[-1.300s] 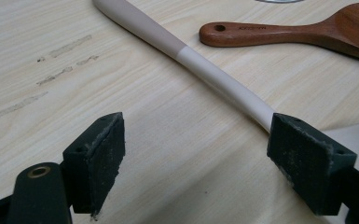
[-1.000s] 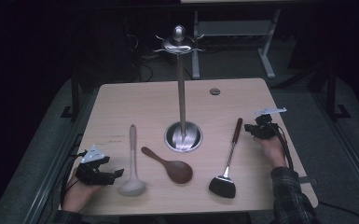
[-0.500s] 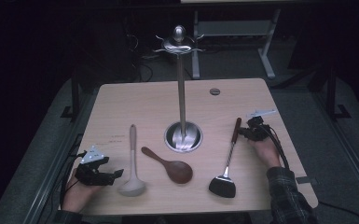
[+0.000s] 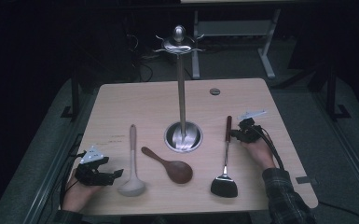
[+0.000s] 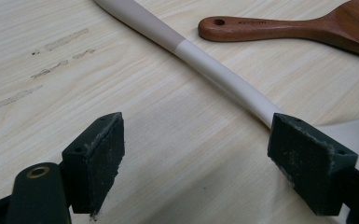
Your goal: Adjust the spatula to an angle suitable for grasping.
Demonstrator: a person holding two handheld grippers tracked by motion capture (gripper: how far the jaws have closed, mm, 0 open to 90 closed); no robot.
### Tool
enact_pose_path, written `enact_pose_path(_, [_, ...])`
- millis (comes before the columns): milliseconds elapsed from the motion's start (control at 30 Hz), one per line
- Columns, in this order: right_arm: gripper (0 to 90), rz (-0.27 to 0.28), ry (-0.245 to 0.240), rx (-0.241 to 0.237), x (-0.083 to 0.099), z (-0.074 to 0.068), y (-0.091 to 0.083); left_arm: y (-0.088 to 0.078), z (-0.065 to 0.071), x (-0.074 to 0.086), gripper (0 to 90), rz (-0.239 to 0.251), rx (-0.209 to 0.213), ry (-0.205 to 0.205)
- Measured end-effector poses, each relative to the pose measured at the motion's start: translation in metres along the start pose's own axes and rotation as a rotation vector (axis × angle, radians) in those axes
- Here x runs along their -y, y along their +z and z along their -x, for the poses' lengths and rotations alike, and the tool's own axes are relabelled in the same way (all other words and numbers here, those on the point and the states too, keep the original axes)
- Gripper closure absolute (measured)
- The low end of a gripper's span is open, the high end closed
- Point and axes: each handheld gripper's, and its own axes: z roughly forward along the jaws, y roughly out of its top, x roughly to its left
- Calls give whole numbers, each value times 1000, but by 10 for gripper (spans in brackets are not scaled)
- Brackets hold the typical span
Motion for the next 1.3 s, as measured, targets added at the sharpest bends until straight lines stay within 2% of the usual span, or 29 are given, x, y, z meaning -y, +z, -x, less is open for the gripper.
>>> enact_pose_path(300, [900, -8, -52, -26, -4, -14, 5, -2, -1, 0, 182, 11, -5, -5])
enact_pose_path(1000, [900, -22, -107, -92, -10, -36, 15, -3, -2, 1, 182, 9, -5, -10])
enact_pose_path(1300, [900, -33, -141, -133, -14, -51, 19, -3, -1, 1, 182, 8, -3, -9])
